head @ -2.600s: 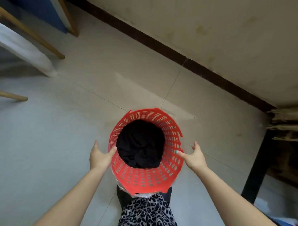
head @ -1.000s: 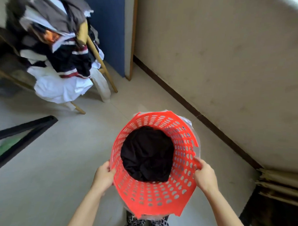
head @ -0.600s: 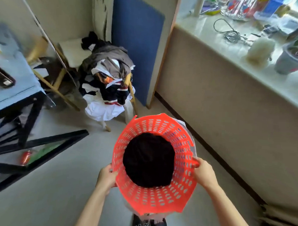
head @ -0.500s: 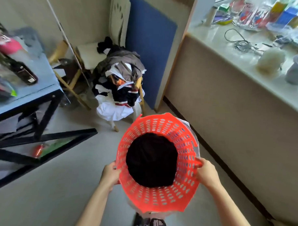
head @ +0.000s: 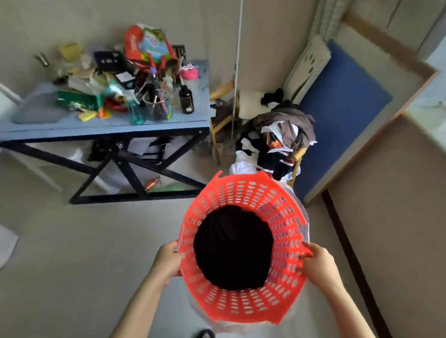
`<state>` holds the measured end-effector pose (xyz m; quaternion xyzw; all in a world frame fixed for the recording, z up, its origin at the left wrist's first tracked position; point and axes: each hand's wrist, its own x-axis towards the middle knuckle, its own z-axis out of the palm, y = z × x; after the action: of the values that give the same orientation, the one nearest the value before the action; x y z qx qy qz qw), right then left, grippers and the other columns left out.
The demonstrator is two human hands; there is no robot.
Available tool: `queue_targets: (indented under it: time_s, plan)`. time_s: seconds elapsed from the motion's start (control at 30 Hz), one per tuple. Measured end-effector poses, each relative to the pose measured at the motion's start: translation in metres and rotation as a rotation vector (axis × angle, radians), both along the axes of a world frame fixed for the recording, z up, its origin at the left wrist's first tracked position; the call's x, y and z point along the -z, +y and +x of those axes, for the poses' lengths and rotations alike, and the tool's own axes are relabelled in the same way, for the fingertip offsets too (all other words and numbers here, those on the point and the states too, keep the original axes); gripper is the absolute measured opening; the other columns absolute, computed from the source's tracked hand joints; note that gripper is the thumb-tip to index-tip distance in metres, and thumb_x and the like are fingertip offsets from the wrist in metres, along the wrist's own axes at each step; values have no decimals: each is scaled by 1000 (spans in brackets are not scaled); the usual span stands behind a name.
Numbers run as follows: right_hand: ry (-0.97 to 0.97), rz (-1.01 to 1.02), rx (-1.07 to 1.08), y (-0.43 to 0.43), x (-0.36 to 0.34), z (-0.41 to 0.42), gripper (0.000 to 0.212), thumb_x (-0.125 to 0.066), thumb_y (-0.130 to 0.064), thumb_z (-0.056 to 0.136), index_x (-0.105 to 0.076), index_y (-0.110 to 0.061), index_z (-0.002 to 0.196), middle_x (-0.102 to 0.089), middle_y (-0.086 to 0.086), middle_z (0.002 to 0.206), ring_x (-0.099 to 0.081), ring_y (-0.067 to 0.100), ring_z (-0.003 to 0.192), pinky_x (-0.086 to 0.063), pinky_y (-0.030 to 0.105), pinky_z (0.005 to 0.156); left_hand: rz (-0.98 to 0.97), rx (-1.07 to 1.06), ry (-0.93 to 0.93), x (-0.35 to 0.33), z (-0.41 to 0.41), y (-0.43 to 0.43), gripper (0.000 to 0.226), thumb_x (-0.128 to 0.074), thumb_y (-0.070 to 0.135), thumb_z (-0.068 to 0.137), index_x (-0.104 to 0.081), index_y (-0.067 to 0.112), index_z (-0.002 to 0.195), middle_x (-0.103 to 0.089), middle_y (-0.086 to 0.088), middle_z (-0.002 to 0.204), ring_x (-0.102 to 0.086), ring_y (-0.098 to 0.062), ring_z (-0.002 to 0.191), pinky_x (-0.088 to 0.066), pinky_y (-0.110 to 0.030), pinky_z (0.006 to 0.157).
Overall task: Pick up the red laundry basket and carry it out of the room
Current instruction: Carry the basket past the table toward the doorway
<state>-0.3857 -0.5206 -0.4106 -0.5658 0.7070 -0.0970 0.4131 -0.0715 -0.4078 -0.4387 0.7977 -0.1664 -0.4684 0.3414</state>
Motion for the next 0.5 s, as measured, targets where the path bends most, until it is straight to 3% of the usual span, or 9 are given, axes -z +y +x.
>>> queue_targets:
  time_s: [0.13, 0.33, 0.5]
  plan:
    - [-26, -19, -157, 6, -8, 48, 45, -52, -1, 76, -63, -12, 118, -71, 9, 91, -72, 28, 77, -58, 46, 74, -10, -142, -9, -16, 28, 56, 33, -48, -9, 80, -66, 19, 79, -72, 3, 52, -68, -13, 43, -51, -26, 42]
    - [-75, -50, -393, 27, -15, 128, 47, -47, 2, 75, -63, -8, 118, -73, 21, 97, -71, 38, 83, -56, 50, 78, -34, -358, -16, -41, 68, 137, 29, -54, -7, 76, -68, 17, 81, -70, 1, 52, -64, -13, 39, -52, -26, 45]
    - [-67, -92, -602, 61, -31, 197, 39, -46, -4, 79, -65, -9, 112, -74, 15, 92, -72, 33, 79, -58, 46, 76, -71, -534, -22, -52, 97, 213, 27, -58, -7, 76, -68, 19, 80, -72, -1, 54, -66, -16, 43, -53, -28, 47]
